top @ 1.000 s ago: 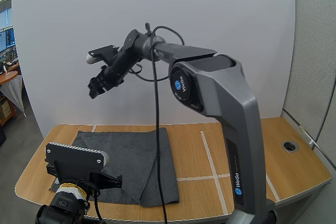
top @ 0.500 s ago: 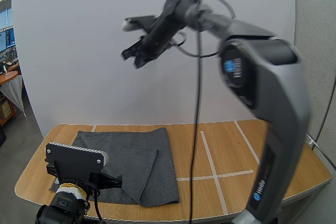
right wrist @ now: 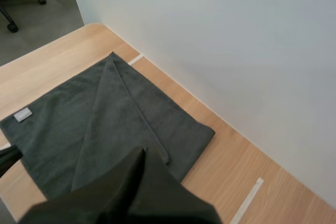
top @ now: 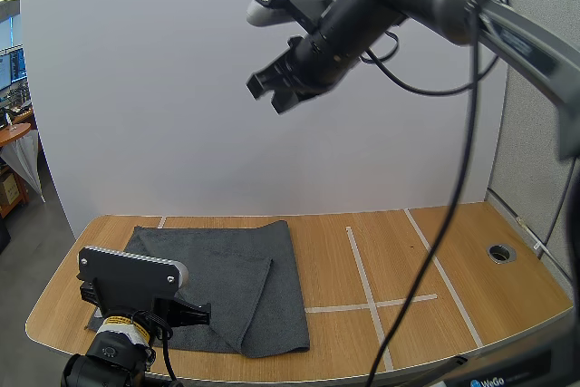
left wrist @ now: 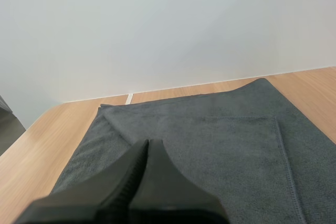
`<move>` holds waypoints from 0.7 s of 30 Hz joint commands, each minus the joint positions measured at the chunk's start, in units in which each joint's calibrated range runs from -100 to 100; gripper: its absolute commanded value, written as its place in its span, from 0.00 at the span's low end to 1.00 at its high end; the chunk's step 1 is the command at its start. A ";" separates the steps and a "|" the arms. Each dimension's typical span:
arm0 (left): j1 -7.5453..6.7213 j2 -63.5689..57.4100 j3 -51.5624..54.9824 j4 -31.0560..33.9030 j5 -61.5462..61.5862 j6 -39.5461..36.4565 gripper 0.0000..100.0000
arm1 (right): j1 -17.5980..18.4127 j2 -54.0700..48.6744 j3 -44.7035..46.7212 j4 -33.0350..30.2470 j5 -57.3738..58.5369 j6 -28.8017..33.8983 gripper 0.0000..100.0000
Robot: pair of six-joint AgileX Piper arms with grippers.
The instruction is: Fold the towel
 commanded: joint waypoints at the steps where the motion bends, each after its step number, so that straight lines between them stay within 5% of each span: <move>1: -0.15 -0.16 0.00 0.46 -1.24 -0.52 0.00 | -0.24 -9.11 9.69 -1.23 -0.63 -0.45 0.00; 15: -0.15 -0.16 0.00 1.64 -3.08 -0.52 0.00 | -0.24 -34.16 34.64 -3.39 -3.48 0.34 0.00; 21: -0.15 -0.16 -12.77 3.95 -0.91 -0.52 0.00 | -0.24 -36.66 37.96 -4.33 -3.32 3.52 0.00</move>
